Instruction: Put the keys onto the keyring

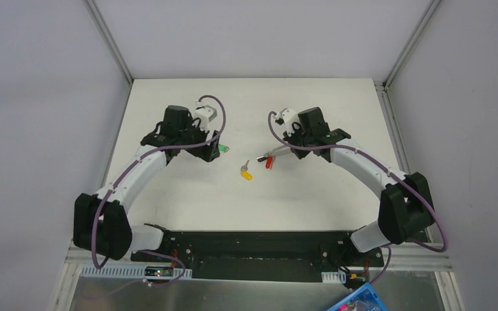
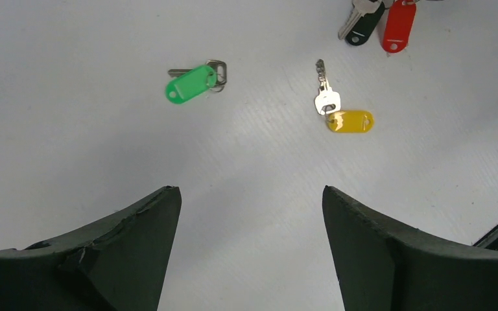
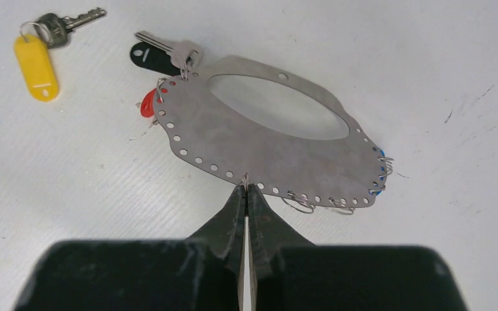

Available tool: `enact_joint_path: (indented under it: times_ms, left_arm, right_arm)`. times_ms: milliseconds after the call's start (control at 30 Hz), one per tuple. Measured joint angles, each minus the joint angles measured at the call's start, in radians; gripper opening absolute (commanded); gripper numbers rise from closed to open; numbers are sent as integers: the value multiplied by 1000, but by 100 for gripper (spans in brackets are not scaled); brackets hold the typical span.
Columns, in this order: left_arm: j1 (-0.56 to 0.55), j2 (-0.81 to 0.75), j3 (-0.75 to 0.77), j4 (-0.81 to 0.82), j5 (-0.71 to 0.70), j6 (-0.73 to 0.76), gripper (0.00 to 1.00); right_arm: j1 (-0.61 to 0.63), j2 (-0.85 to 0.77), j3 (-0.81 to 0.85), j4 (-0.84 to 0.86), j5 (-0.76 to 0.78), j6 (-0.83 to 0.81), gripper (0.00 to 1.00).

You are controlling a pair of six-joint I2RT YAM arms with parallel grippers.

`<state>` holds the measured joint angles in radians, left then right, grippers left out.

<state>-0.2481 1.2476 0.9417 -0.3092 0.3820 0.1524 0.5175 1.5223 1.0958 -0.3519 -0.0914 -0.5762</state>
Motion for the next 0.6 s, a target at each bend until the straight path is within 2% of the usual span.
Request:
enact_joint_path:
  times_ms: [133, 333, 600]
  left_arm:
    - [-87, 129, 60, -19, -14, 0, 78]
    - [-212, 339, 184, -80, -24, -20, 65]
    - [-265, 520, 297, -111, -13, -97, 47]
  right_arm:
    - [-2, -47, -39, 12, -12, 11, 0]
    - [-34, -49, -121, 8, -19, 42, 0]
    - [-57, -50, -155, 7, -23, 63, 0]
